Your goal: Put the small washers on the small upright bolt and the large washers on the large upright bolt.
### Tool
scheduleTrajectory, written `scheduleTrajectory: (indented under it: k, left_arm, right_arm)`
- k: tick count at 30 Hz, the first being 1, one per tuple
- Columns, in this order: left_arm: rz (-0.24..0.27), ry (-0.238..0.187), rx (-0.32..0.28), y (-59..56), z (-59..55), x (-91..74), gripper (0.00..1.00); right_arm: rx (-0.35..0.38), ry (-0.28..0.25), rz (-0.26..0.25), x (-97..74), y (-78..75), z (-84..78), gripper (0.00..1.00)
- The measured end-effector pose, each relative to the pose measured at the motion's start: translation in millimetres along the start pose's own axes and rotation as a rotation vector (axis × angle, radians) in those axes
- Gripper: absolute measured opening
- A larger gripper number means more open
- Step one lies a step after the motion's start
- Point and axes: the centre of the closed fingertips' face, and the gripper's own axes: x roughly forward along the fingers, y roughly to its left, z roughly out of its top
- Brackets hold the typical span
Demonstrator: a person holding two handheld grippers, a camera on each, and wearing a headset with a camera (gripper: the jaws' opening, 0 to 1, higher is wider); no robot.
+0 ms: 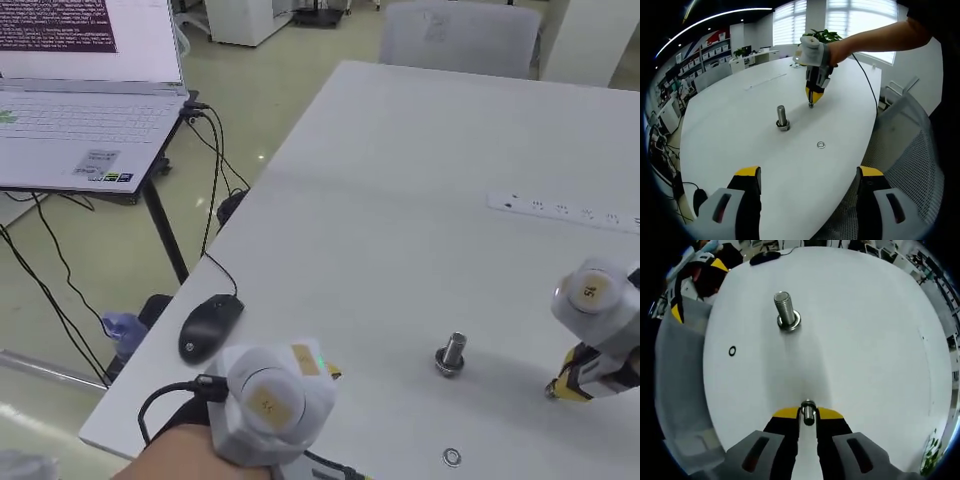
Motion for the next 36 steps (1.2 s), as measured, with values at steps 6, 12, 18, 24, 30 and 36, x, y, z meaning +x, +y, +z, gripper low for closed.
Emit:
scheduleTrajectory:
  k: [6,12,18,24,30,36]
  left_arm:
    - [-0.002,0.003,-0.003,0.8,-1.3,-0.4,0.77]
    - [-0.005,0.008,-0.005,0.2,-3.2,0.1,0.75]
    - [-0.006,0.009,-0.002,0.0,-3.4,-0.3,0.75]
    - [-0.006,0.008,0.001,0.6,-2.4,-1.3,0.74]
    - [-0.013,0.016,0.006,-0.4,-2.9,-1.4,0.73]
    - [-0.009,0.015,0.009,2.6,-1.8,-2.6,0.73]
  right_arm:
    - [-0.012,0.003,0.002,4.9,-0.1,-0.7,0.13]
    - [-0.022,0.004,-0.003,5.1,-1.8,-1.2,0.13]
    - [-0.023,0.007,-0.013,6.2,-2.5,-2.6,0.14]
    - [-0.024,0.005,-0.013,6.2,-1.5,-3.3,0.14]
    - [-0.022,-0.005,-0.013,5.1,-3.0,-3.3,0.17]
    - [-0.033,0.000,-0.012,2.7,-5.1,-2.8,0.19]
